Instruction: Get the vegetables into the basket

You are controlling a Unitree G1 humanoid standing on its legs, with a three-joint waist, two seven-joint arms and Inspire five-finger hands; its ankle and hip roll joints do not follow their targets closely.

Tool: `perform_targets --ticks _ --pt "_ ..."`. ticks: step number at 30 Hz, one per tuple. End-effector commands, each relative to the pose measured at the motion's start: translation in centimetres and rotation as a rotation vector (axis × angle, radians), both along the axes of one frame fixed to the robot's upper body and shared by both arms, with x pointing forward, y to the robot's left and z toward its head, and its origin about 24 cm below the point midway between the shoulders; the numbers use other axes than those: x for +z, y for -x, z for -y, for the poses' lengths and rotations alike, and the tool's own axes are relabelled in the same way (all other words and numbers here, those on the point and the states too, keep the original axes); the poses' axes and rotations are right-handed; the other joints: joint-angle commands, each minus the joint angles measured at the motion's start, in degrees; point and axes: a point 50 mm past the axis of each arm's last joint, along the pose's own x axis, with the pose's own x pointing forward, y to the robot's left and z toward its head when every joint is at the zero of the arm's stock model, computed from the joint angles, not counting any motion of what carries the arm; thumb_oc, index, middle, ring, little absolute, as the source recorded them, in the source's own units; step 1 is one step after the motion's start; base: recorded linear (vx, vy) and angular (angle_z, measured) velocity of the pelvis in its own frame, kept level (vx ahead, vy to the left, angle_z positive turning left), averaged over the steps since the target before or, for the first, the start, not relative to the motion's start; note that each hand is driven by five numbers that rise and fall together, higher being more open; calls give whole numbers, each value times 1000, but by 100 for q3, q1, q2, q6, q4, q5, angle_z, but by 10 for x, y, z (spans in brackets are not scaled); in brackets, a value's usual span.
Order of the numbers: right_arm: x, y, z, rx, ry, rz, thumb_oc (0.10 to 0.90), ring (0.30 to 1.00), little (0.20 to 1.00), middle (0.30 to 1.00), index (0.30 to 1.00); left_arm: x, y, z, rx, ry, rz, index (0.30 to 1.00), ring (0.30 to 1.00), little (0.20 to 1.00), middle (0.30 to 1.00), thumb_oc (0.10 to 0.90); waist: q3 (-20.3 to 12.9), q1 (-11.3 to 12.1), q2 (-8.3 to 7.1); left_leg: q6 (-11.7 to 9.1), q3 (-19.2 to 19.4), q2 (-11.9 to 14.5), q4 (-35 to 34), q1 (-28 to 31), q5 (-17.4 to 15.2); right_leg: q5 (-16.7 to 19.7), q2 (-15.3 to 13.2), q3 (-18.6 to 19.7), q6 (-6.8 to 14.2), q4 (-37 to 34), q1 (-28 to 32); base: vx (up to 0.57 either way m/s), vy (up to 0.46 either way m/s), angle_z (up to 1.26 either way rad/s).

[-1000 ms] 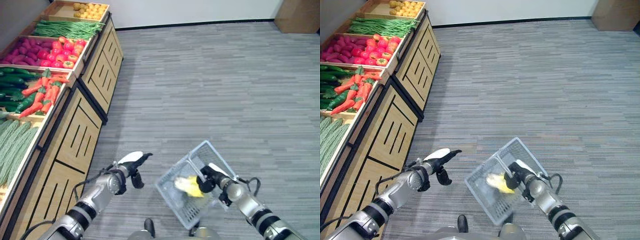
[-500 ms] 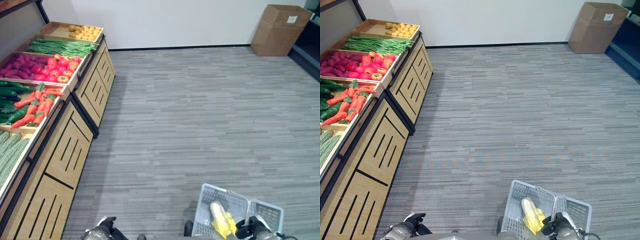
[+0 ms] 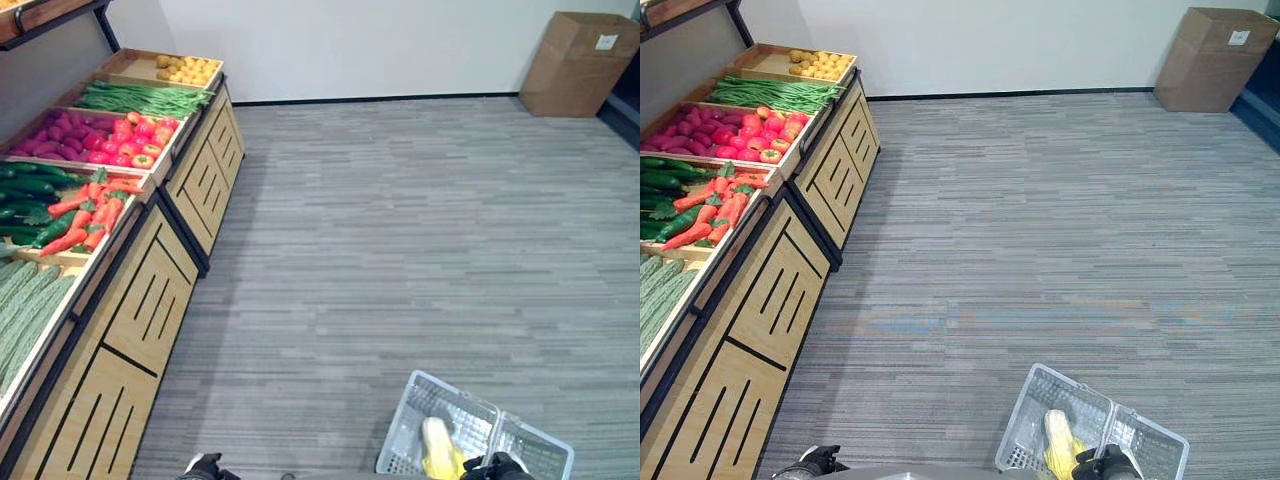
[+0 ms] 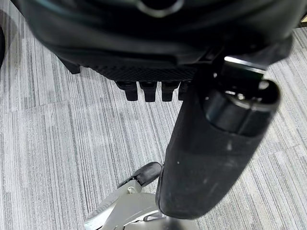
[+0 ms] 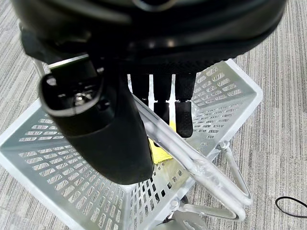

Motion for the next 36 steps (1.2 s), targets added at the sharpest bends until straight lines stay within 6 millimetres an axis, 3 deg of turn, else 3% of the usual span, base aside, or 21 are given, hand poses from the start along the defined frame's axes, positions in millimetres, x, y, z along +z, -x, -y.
perform_targets --ticks 1,10,12,13,14,16,18,21,22,24,28,36 --pt "-9 10 -19 40 -55 -68 400 300 300 300 300 6 -12 -14 -21 -66 16 1000 1000 1000 1000 900 170 -14 -309 -218 -382 25 73 -245 118 -480 -440 -155 498 140 455 0 30 6" --pt "-4 -10 -15 34 -47 -12 400 300 300 300 300 7 -16 -17 -28 -68 29 1000 1000 1000 1000 900 440 71 -477 109 -356 -313 531 -471 -331 -470 -854 -39 703 730 200 35 149 3" --pt "-2 -17 -12 10 -44 18 400 300 300 300 300 9 -19 -18 -28 -67 42 1000 1000 1000 1000 900 537 86 -502 262 -331 -450 667 -522 -496 -327 -1032 40 819 1192 -34 71 303 -22" --pt "0 -20 -10 0 -43 34 400 300 300 300 300 10 -22 -20 -31 -69 51 1000 1000 1000 1000 900 632 61 -506 344 -361 -529 671 -484 -552 -8 -1158 152 878 1671 -309 53 291 -26" --pt "1 -24 -9 -9 -43 50 400 300 300 300 300 11 -27 -20 -36 -69 67 1000 1000 1000 1000 900 739 -2 -441 426 -464 -566 670 -468 -562 148 -1084 424 861 2174 -598 97 285 -22" --pt "1 -24 -9 -20 -45 58 400 300 300 300 300 12 -27 -20 -41 -69 69 1000 1000 1000 1000 900 782 -34 -401 443 -513 -573 651 -407 -593 85 -989 572 821 2310 -767 120 127 14" --pt "2 -27 -10 -47 -54 85 400 300 300 300 300 13 -31 -21 -48 -75 79 1000 1000 1000 1000 900 845 -165 -351 390 -652 -584 460 -170 -623 -10 -792 644 725 1894 -1155 218 30 30" --pt "-1 -25 -16 -26 -63 71 400 300 300 300 300 14 -36 -21 -60 -82 88 1000 1000 1000 1000 900 938 -386 -444 317 -995 -623 322 170 -749 363 -594 811 853 853 -1574 293 -64 57" --pt "-1 -25 -16 -26 -62 71 400 300 300 300 300 14 -36 -21 -60 -82 88 1000 1000 1000 1000 900 946 -394 -433 315 -1003 -612 322 180 -755 364 -587 797 852 841 -1553 373 -76 124" --pt "-2 -22 -17 5 -66 56 400 300 300 300 300 14 -40 -17 -75 -75 100 1000 1000 1000 1000 900 903 -520 -473 304 -1389 -642 348 349 -872 313 -266 1212 751 989 -1649 258 -91 126" --pt "0 -17 -8 16 -39 26 400 300 300 300 300 11 -34 -11 -57 -61 82 1000 1000 1000 1000 900 730 -536 -394 167 -1621 -478 515 355 -957 211 -94 976 570 1005 -1481 221 -189 92" --pt "4 -35 -9 55 -28 77 400 300 300 300 300 10 -40 -2 -76 -60 97 1000 1000 1000 1000 900 607 -487 -262 -131 -1655 -83 49 156 -527 142 -23 671 439 559 -1393 33 -107 15"
